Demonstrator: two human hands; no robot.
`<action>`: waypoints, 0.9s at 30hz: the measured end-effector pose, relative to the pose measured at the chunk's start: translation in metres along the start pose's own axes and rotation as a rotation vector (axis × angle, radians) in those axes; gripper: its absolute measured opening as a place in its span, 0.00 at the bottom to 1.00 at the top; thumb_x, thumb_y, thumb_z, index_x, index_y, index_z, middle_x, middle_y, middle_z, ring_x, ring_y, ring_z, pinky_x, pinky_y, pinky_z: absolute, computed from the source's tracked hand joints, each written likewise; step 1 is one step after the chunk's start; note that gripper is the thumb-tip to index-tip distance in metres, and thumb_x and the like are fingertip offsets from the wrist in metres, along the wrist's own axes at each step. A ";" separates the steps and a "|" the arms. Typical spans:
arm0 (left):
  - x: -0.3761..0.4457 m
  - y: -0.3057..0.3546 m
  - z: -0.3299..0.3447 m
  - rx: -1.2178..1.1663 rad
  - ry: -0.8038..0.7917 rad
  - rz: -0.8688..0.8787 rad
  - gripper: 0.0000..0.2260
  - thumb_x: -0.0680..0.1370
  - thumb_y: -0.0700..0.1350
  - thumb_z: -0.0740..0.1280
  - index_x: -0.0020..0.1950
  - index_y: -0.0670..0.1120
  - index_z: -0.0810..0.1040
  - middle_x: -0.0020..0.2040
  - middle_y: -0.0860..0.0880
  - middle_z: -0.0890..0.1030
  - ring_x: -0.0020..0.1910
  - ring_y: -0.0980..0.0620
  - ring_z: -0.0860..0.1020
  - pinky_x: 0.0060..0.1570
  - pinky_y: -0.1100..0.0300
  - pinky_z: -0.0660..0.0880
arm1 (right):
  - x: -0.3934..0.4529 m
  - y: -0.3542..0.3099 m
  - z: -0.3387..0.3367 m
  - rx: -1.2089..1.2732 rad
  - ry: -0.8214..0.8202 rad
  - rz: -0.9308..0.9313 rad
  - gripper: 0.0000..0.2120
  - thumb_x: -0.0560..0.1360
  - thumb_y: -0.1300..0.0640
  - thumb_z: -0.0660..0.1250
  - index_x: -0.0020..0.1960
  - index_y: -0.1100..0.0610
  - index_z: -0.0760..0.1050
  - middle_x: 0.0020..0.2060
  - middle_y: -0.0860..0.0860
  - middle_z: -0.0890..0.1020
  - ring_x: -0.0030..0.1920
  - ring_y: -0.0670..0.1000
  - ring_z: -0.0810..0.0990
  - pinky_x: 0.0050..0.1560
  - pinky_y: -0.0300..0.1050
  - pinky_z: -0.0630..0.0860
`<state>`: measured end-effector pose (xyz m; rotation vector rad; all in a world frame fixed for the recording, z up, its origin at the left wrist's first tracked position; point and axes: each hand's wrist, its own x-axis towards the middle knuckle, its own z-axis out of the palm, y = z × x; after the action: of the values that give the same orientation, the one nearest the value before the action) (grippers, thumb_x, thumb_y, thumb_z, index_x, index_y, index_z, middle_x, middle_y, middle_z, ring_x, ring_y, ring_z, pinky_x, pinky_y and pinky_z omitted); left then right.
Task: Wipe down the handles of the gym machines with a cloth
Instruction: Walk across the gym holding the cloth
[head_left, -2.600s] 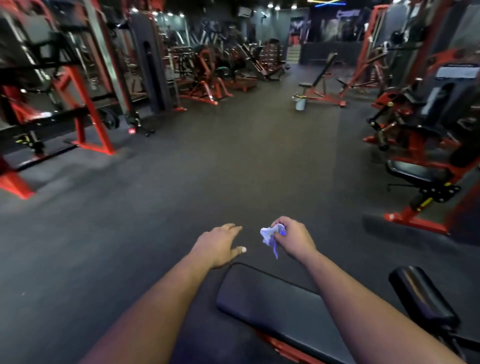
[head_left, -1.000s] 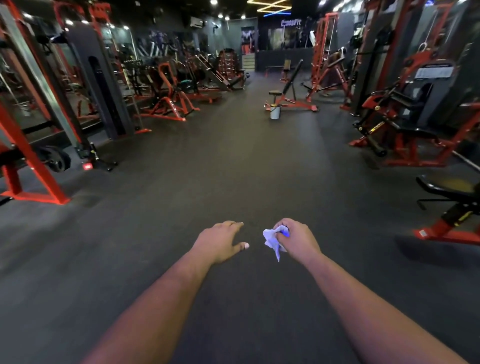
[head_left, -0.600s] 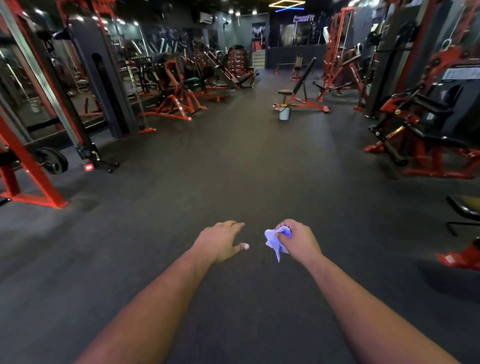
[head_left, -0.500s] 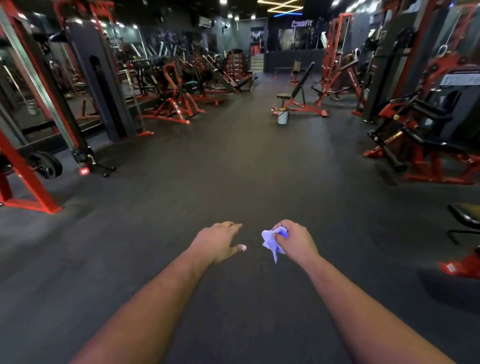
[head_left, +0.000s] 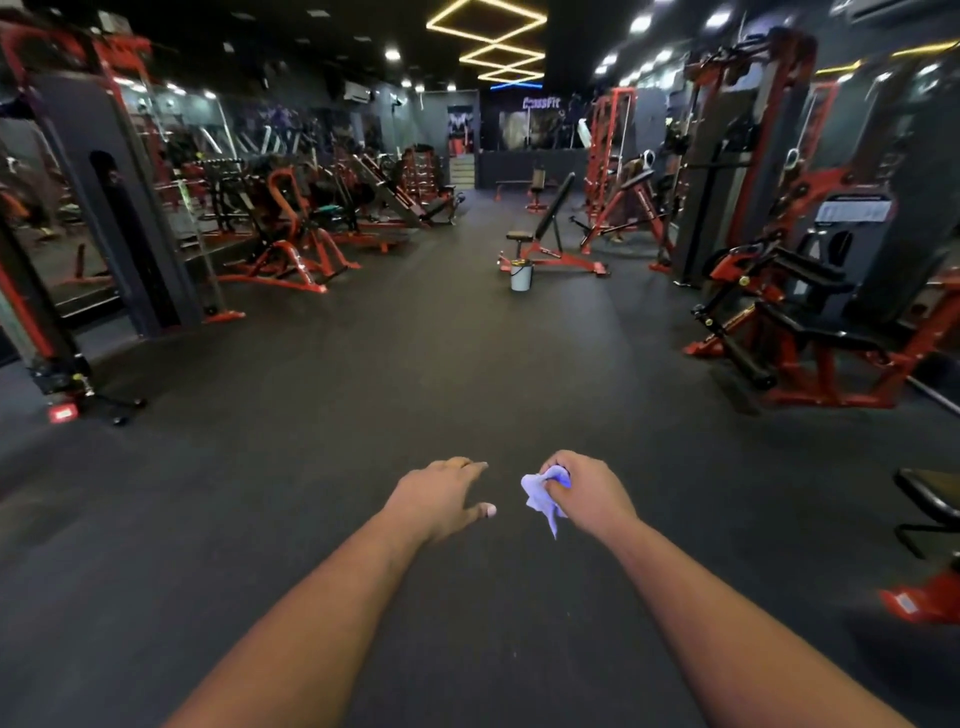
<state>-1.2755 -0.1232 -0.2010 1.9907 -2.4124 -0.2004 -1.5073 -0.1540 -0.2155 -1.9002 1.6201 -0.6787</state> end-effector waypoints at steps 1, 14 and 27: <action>0.020 -0.006 -0.005 -0.001 0.009 0.007 0.33 0.81 0.66 0.61 0.82 0.55 0.58 0.81 0.54 0.63 0.78 0.49 0.65 0.70 0.48 0.70 | 0.018 -0.001 -0.004 0.007 0.020 0.009 0.06 0.67 0.53 0.62 0.41 0.44 0.76 0.34 0.41 0.84 0.35 0.46 0.84 0.42 0.53 0.83; 0.309 -0.038 -0.028 -0.007 0.003 0.033 0.33 0.80 0.66 0.62 0.82 0.55 0.58 0.80 0.54 0.64 0.77 0.49 0.65 0.70 0.48 0.70 | 0.282 0.043 -0.048 0.018 0.043 0.045 0.03 0.69 0.52 0.64 0.41 0.49 0.77 0.32 0.38 0.83 0.34 0.45 0.82 0.42 0.49 0.81; 0.584 -0.086 -0.045 0.015 -0.009 0.022 0.33 0.81 0.66 0.61 0.82 0.55 0.58 0.80 0.54 0.65 0.77 0.49 0.66 0.69 0.48 0.71 | 0.572 0.074 -0.074 -0.045 -0.011 0.039 0.10 0.62 0.47 0.63 0.39 0.51 0.77 0.30 0.43 0.83 0.33 0.48 0.83 0.40 0.49 0.81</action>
<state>-1.2998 -0.7143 -0.2094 1.9733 -2.4470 -0.1926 -1.5267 -0.7350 -0.1978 -1.8948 1.6744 -0.6197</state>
